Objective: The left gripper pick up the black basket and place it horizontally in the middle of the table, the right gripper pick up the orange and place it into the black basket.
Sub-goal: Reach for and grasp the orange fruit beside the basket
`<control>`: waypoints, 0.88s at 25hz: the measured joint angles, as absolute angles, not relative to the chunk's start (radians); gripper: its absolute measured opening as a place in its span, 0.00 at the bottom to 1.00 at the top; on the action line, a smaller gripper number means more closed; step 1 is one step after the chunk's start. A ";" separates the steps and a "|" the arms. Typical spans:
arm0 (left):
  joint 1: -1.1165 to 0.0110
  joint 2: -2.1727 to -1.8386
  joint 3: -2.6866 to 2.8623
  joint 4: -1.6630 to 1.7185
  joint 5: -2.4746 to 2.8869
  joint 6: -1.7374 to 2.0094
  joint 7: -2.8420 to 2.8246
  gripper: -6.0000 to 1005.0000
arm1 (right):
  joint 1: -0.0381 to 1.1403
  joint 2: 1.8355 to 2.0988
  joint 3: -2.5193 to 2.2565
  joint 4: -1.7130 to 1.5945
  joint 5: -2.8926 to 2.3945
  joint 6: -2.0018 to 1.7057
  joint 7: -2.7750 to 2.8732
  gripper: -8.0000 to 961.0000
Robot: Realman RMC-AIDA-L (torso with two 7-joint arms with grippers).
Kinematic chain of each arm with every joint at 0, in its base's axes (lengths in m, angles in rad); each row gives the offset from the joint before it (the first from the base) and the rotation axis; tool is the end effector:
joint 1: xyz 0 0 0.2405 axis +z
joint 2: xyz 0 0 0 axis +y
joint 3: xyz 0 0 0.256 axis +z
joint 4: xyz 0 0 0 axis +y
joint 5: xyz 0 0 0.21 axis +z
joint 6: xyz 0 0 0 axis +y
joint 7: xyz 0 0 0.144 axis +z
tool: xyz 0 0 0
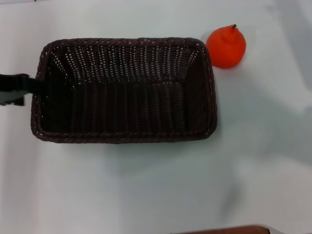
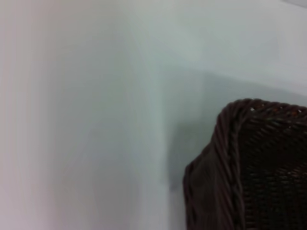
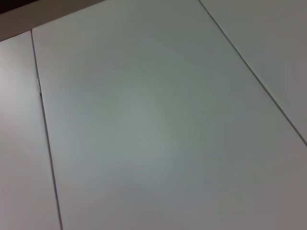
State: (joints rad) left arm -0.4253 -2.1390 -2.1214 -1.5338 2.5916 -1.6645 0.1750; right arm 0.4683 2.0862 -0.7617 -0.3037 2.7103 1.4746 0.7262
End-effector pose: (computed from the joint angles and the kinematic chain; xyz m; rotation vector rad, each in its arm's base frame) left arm -0.2302 0.3268 0.0639 -2.0138 -1.7301 0.0488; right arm 0.2979 0.3471 0.1126 -0.4027 -1.2160 -1.4106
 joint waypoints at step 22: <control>-0.304 -2.123 -2.731 -1.234 1.769 -1.701 0.826 0.89 | 0.207 2.072 -0.730 -0.926 1.627 1.303 1.752 0.83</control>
State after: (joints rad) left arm -0.3036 -2.1232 -2.7313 -1.2339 1.7692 -1.7010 0.8255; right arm 0.2068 2.0721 -0.7302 -0.9260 1.6270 1.3031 1.7519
